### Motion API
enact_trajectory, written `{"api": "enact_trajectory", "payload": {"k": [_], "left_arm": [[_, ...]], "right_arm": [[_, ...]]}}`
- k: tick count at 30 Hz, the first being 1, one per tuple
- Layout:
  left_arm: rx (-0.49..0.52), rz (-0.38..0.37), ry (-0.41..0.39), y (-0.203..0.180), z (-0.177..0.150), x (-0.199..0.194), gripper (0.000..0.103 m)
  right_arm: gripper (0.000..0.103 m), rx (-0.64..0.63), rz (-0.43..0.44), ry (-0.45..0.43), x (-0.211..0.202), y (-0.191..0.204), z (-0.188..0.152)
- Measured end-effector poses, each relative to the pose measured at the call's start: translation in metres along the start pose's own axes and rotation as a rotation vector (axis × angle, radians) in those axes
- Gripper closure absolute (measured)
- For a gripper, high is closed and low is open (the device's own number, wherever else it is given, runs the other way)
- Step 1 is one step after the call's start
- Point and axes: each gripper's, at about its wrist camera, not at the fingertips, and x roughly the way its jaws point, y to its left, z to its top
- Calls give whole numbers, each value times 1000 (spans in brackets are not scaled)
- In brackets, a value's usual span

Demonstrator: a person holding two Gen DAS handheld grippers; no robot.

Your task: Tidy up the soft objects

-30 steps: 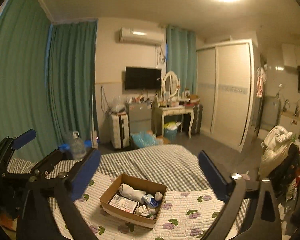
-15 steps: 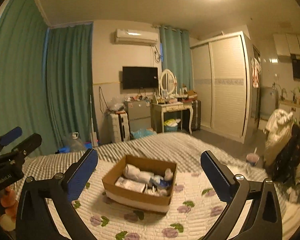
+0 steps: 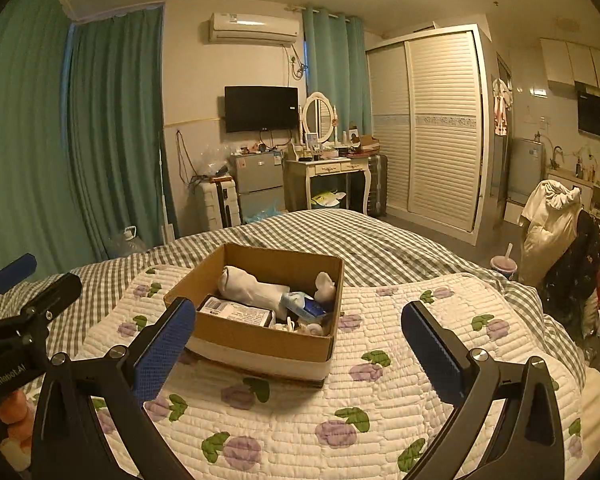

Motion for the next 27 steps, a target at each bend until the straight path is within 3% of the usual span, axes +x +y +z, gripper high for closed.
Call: {"api": "enact_trajectory", "payload": {"k": [27], "left_arm": [[-2, -21, 42, 5, 0, 4, 11]], "right_arm": [[0, -19, -13, 14, -3, 8, 0]]}}
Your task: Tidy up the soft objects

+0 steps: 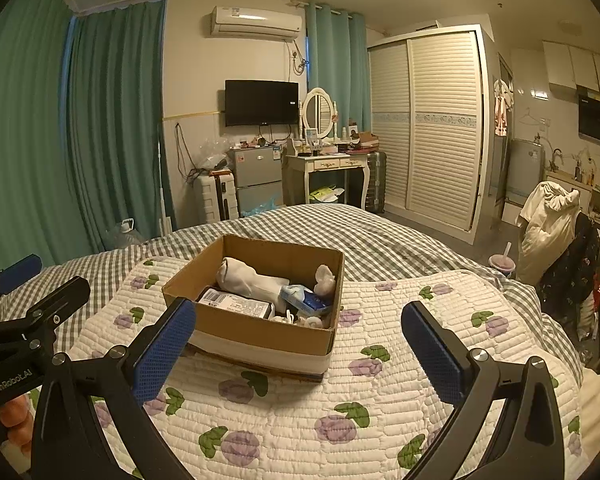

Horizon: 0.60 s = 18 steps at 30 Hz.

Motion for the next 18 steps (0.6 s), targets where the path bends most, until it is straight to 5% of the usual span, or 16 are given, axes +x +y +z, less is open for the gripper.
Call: {"api": "enact_trajectory", "payload": {"k": [18], "left_arm": [[-16, -4, 9, 5, -2, 5, 11]], "right_arm": [[0, -11, 1, 6, 3, 2, -3]]}}
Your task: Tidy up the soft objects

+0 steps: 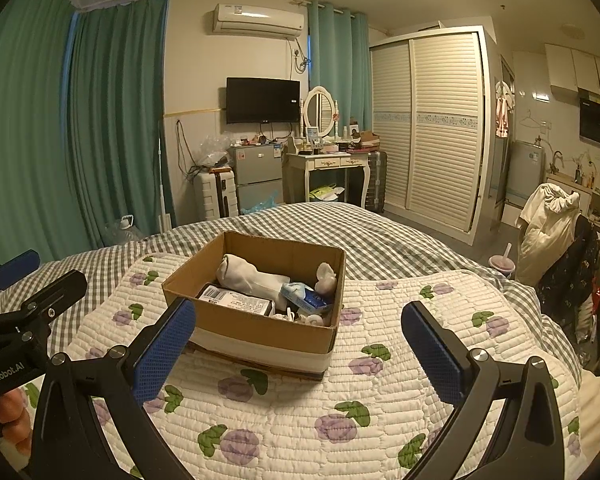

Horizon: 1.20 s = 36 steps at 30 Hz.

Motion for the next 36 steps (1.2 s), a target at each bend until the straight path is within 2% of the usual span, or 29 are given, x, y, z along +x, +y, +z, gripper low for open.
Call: {"api": "enact_trajectory", "payload": {"k": [36], "left_arm": [[-4, 1, 5, 4, -4, 1, 11]], "right_arm": [[0, -6, 4, 7, 2, 1, -5]]}}
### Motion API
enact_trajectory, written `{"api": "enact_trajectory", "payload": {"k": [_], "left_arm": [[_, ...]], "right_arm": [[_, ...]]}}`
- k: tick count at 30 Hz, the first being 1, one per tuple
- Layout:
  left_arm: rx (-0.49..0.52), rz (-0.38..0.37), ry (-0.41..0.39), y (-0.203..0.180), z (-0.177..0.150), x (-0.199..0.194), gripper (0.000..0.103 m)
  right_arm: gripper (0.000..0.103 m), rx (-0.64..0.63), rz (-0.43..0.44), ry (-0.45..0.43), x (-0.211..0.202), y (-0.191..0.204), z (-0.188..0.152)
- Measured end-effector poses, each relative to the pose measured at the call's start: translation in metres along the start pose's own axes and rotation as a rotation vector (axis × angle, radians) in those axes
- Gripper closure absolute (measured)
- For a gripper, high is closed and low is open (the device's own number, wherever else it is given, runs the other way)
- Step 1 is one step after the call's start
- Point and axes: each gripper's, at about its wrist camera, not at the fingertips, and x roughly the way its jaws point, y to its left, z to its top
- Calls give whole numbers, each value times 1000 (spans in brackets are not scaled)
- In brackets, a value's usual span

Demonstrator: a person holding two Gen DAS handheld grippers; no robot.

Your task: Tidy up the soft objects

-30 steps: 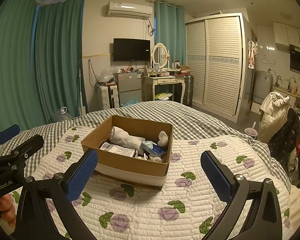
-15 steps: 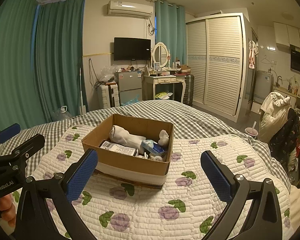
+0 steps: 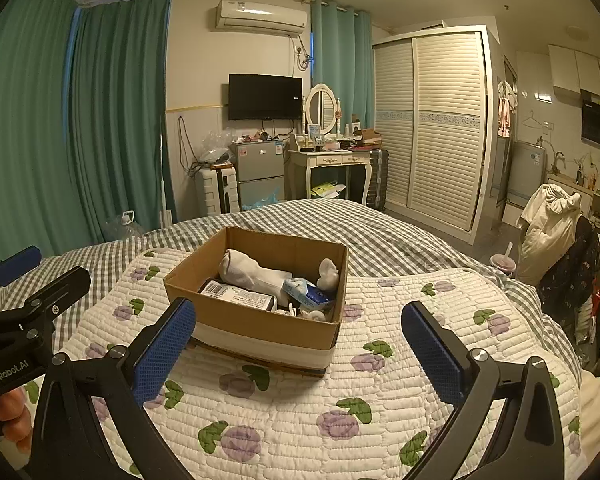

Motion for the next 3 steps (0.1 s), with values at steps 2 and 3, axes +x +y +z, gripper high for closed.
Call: {"api": "enact_trajectory", "payload": {"k": [2, 3], "left_arm": [[2, 0, 0, 0, -1, 0, 11], [3, -2, 2, 0, -1, 0, 11]], "right_arm": [[0, -1, 0, 0, 0, 0, 0], [0, 0, 0, 0, 0, 0, 0]]}}
